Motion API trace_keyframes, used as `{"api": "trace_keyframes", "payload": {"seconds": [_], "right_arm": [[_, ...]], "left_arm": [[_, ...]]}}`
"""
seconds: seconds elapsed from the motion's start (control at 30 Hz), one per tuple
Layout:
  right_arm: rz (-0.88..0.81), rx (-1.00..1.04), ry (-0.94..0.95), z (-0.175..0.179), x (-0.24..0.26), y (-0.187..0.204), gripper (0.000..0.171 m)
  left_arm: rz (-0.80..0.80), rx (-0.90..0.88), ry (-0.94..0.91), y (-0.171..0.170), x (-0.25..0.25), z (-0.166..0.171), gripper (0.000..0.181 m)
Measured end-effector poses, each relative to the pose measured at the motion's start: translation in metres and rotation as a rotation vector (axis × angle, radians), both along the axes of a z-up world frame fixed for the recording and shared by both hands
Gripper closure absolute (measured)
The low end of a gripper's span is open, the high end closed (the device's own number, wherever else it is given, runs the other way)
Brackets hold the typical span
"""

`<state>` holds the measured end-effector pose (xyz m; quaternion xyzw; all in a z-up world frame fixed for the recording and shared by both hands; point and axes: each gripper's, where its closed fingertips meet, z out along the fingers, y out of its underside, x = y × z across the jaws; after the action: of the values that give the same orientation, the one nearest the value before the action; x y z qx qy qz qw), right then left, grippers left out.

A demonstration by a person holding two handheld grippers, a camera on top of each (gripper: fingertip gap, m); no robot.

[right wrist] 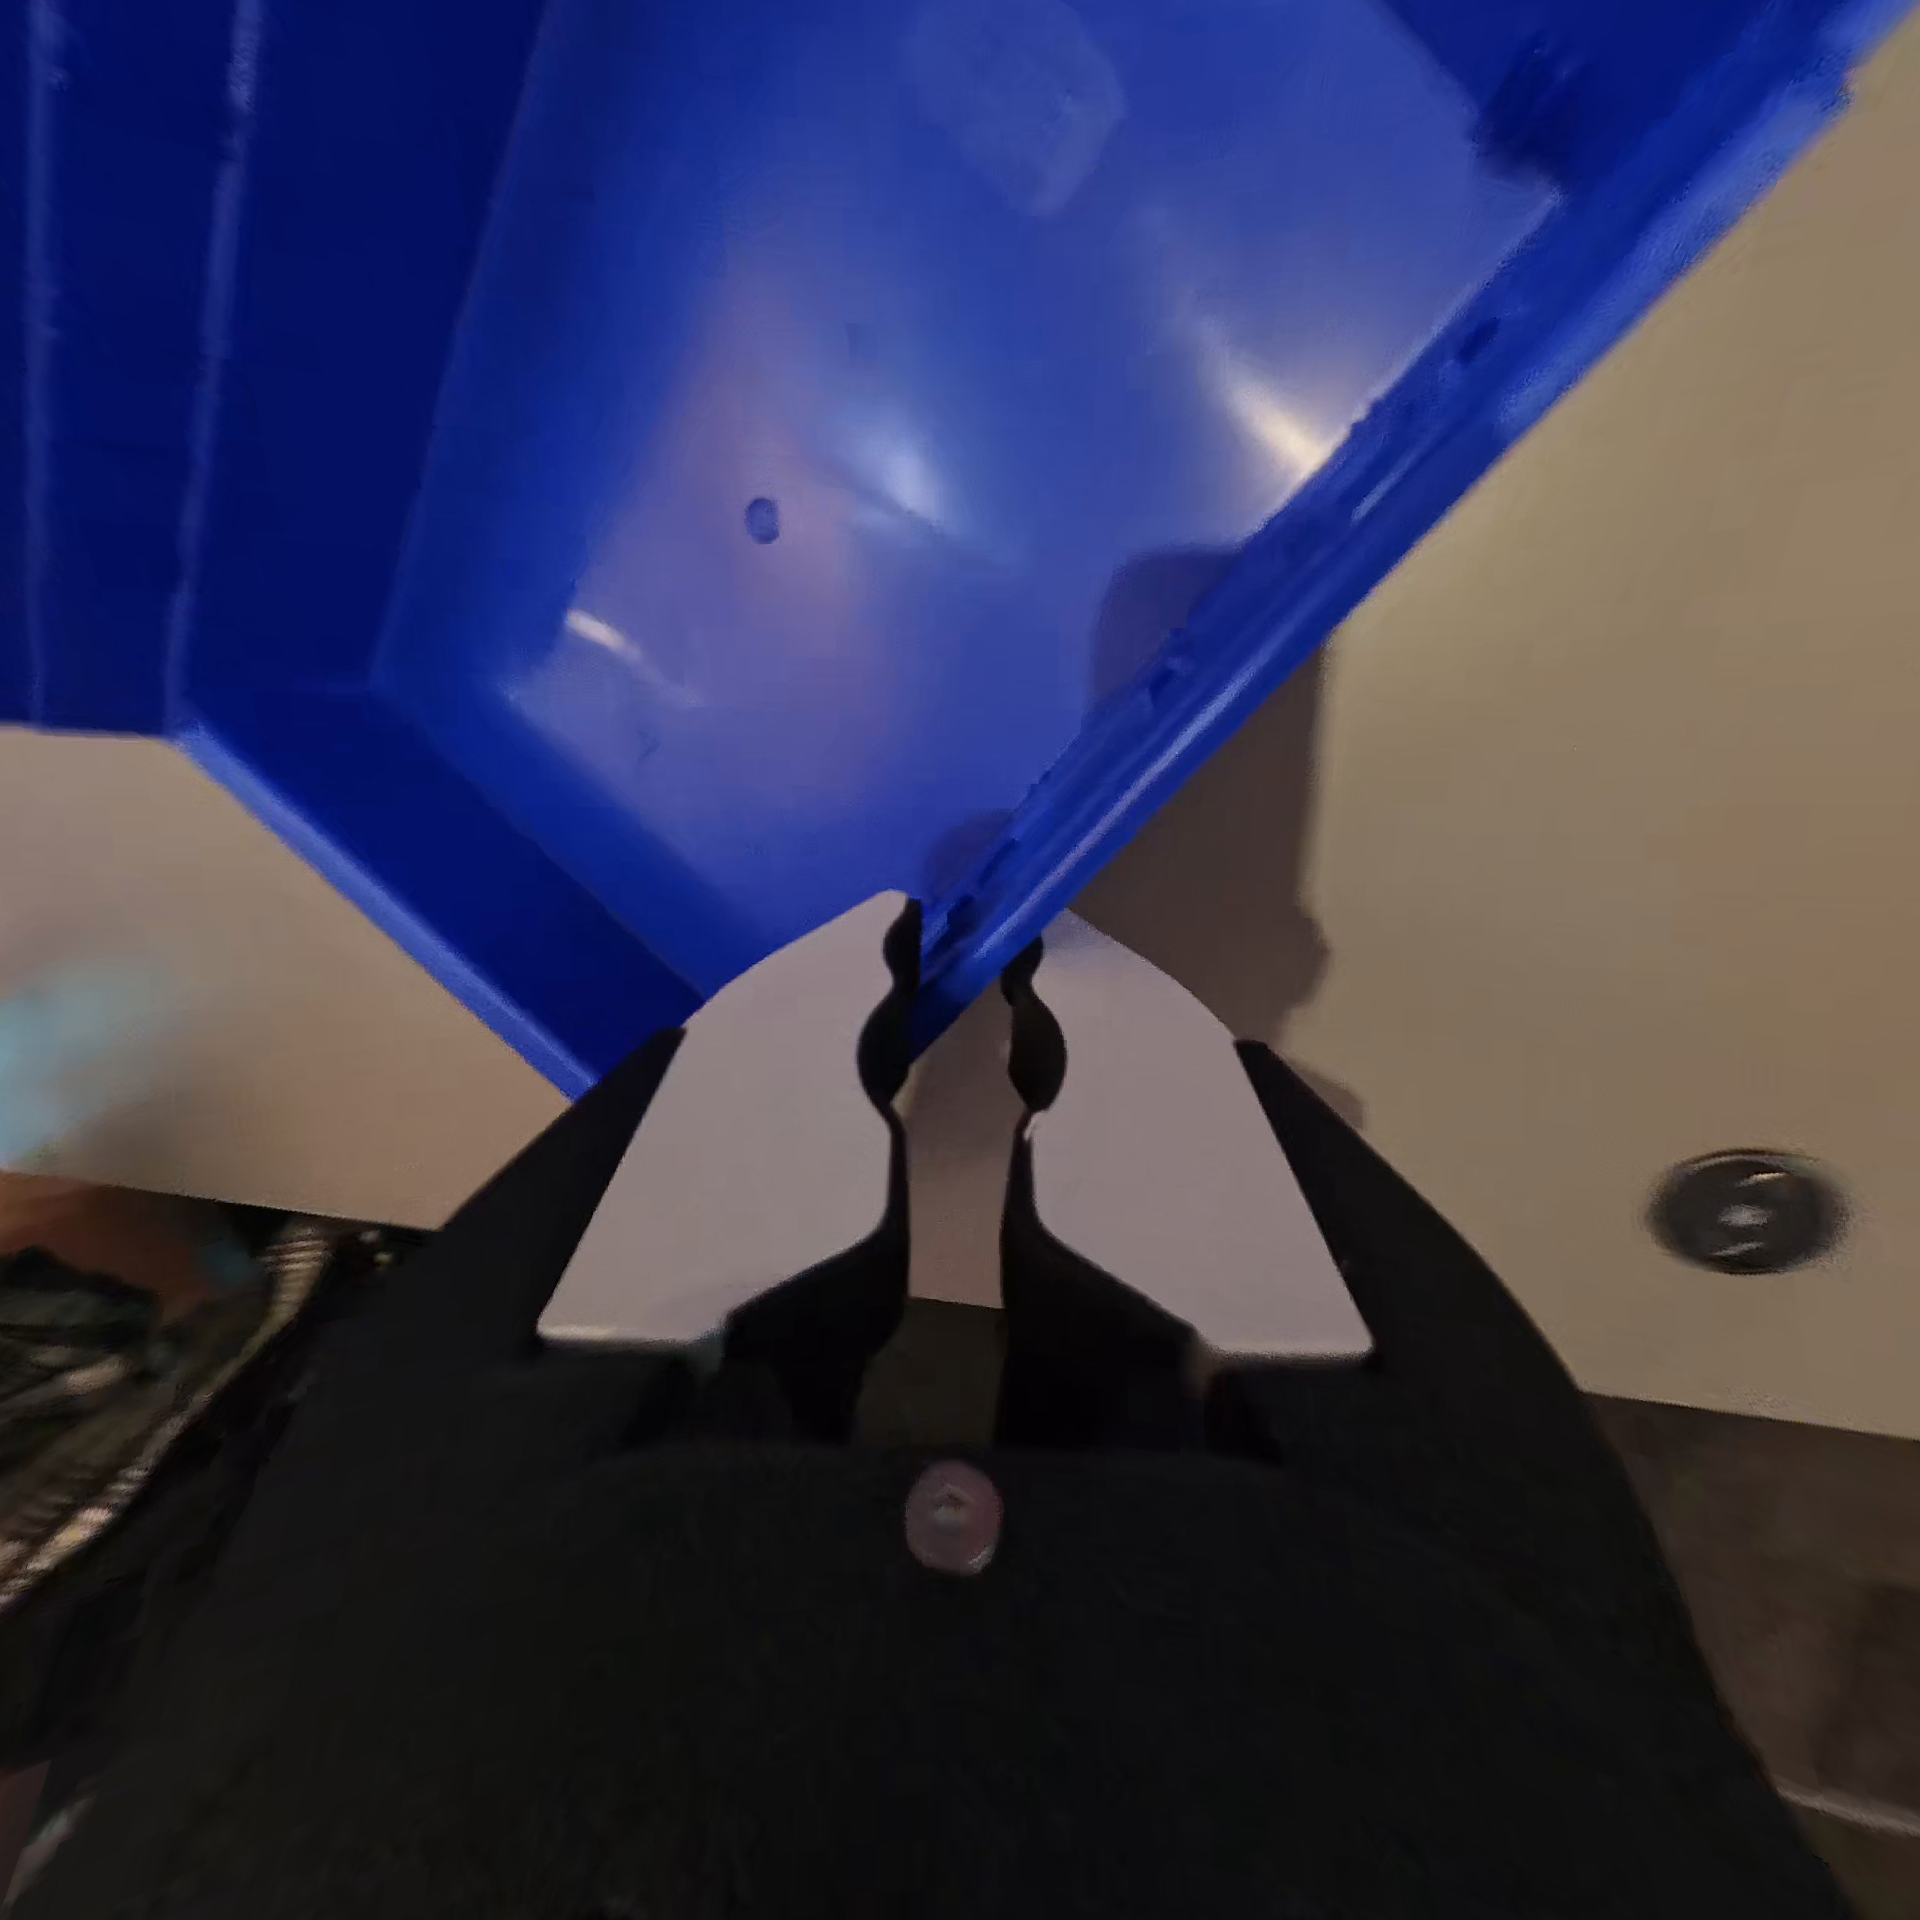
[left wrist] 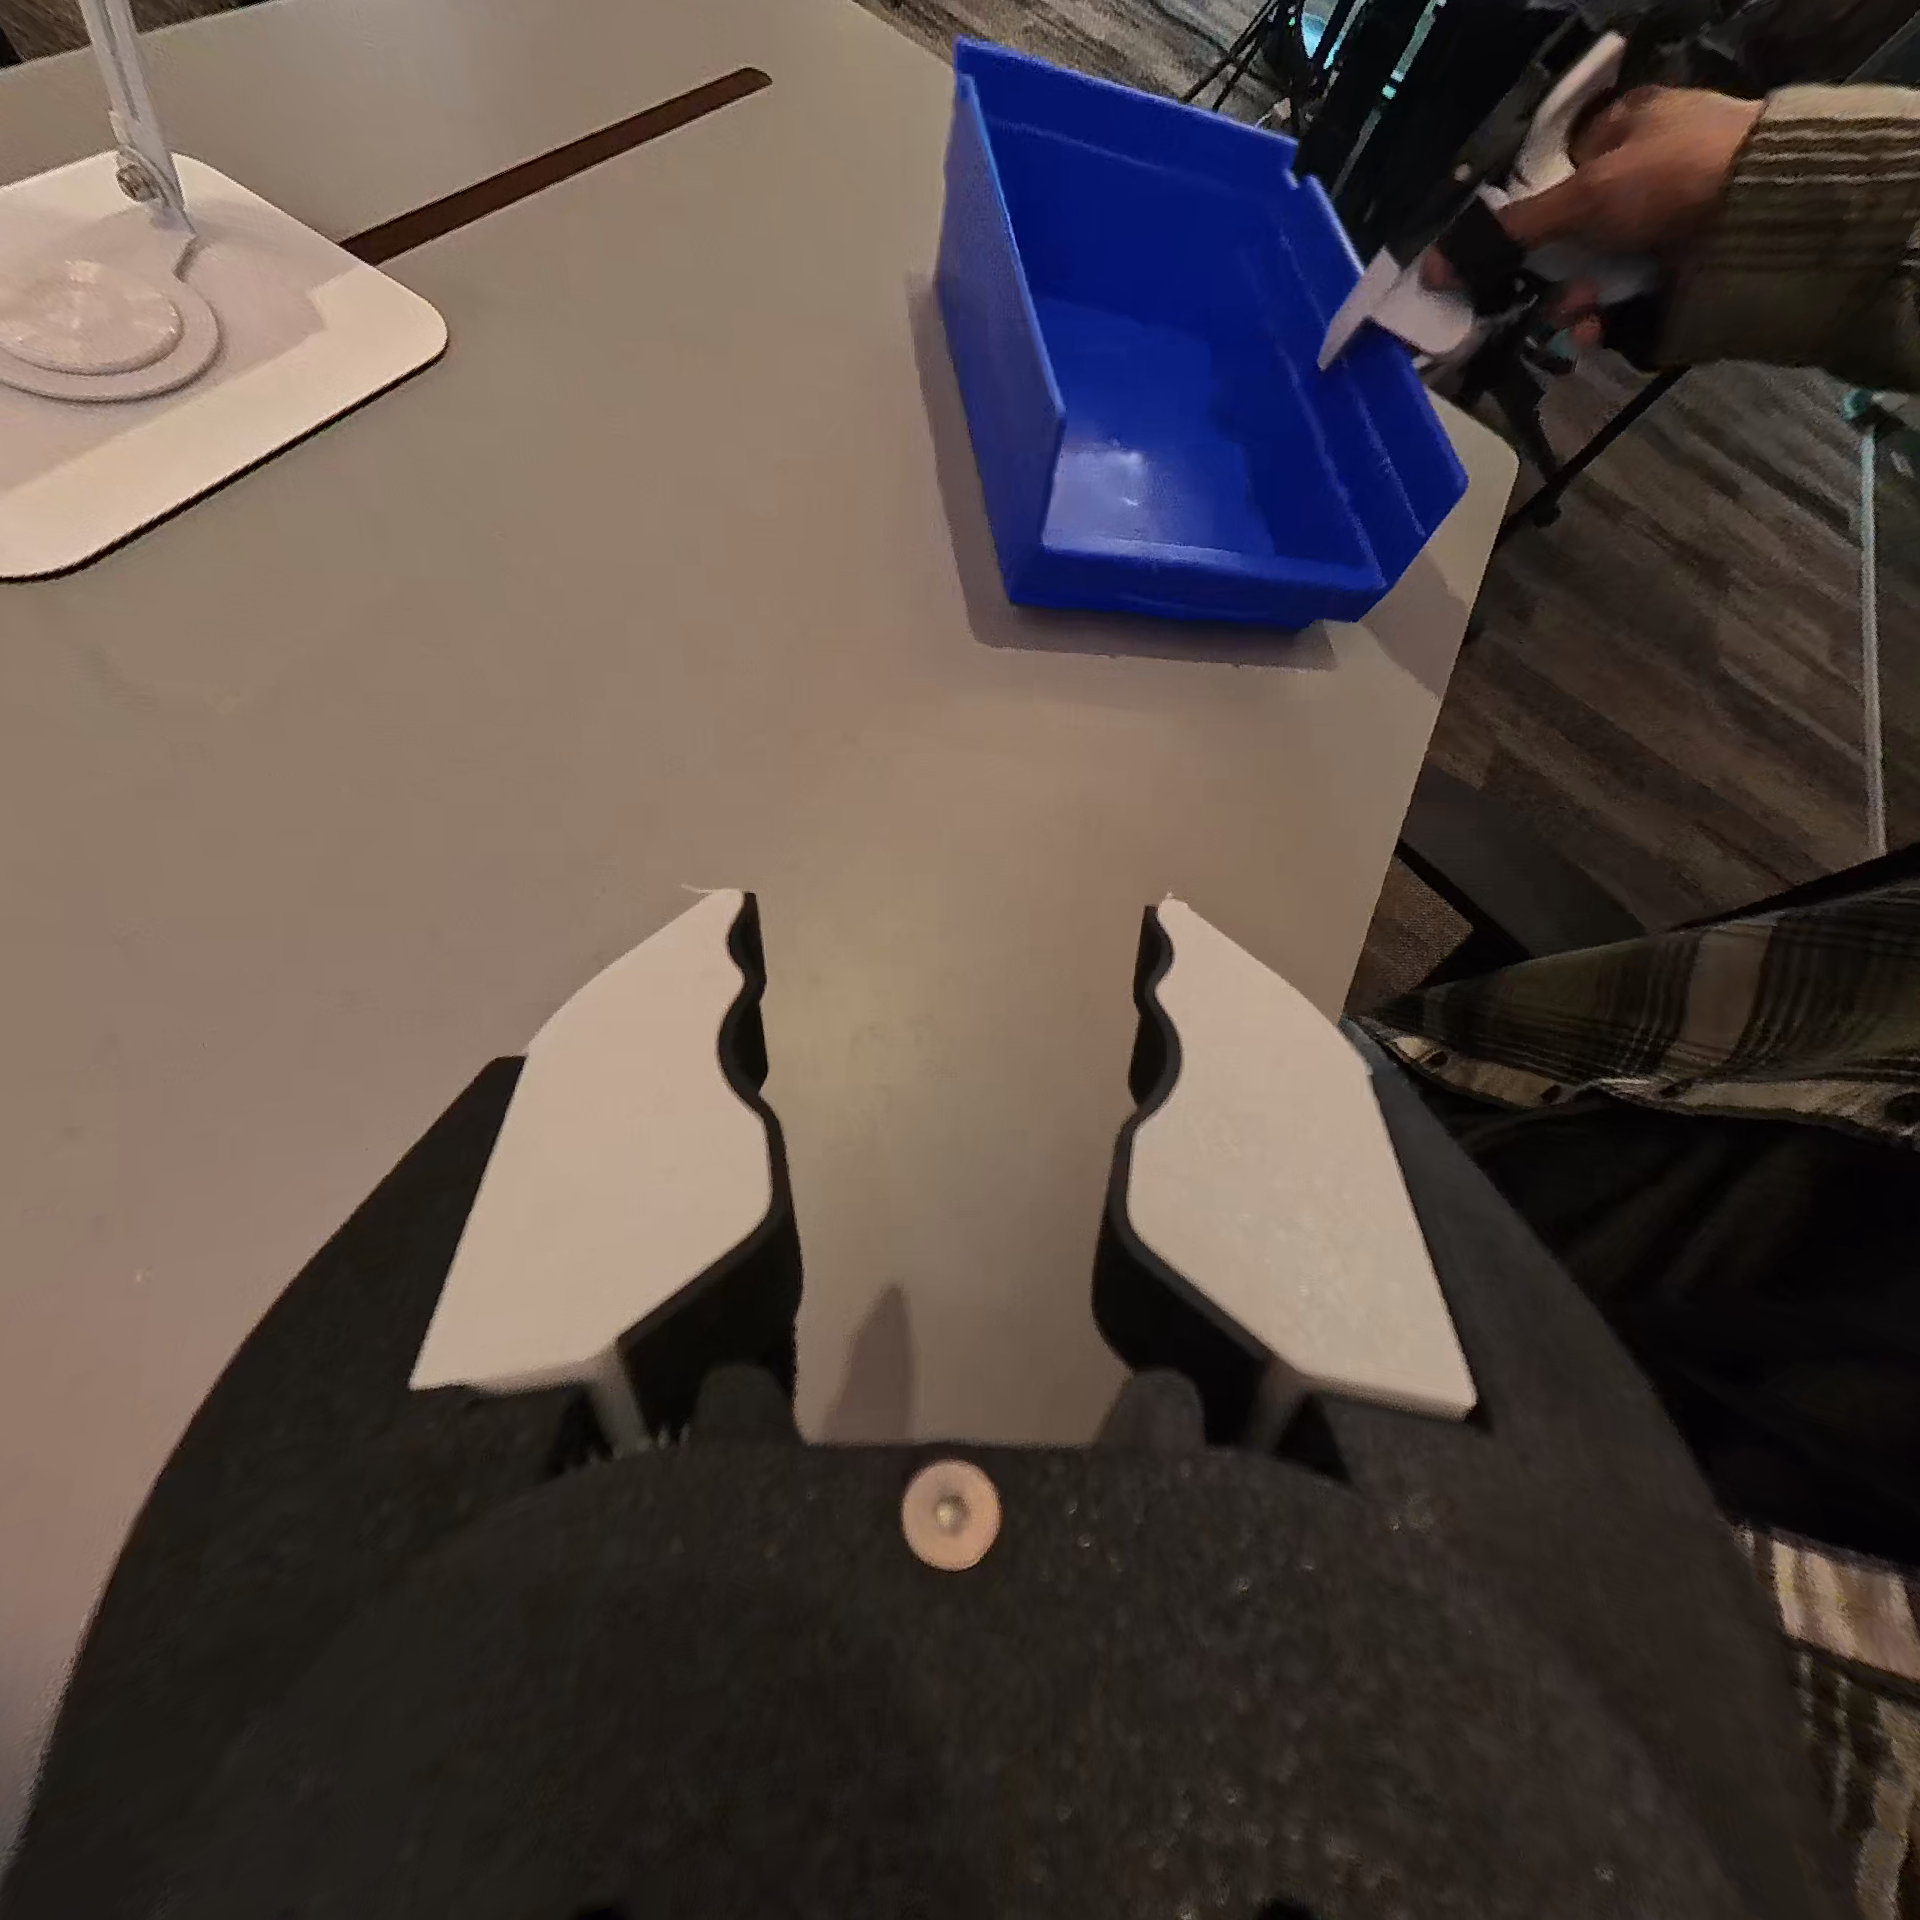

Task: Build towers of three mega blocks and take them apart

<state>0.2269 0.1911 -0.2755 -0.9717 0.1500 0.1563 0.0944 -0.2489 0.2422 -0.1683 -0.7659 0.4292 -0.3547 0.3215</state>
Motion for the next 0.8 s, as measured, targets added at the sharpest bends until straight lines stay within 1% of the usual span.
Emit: {"api": "trace_keyframes", "payload": {"seconds": [0.13,0.2,0.27,0.5,0.8], "right_arm": [[0.093,-0.03,-0.127,-0.001,0.041,0.021,0.164],[0.107,-0.034,-0.172,-0.001,0.062,0.032,0.166],[0.092,-0.023,-0.18,-0.001,0.079,0.043,0.167],[0.138,0.002,-0.215,-0.002,0.12,0.074,0.166],[0.229,0.027,-0.263,-0.002,0.163,0.091,0.166]], "left_arm": [[-0.014,-0.035,0.028,-0.001,0.008,-0.013,0.114],[-0.01,-0.047,0.05,0.0,0.011,-0.018,0.115],[-0.003,-0.06,0.063,0.003,0.014,-0.022,0.115],[0.013,-0.075,0.102,0.016,0.029,-0.023,0.116],[0.041,-0.087,0.116,0.028,0.046,-0.022,0.116]]}}
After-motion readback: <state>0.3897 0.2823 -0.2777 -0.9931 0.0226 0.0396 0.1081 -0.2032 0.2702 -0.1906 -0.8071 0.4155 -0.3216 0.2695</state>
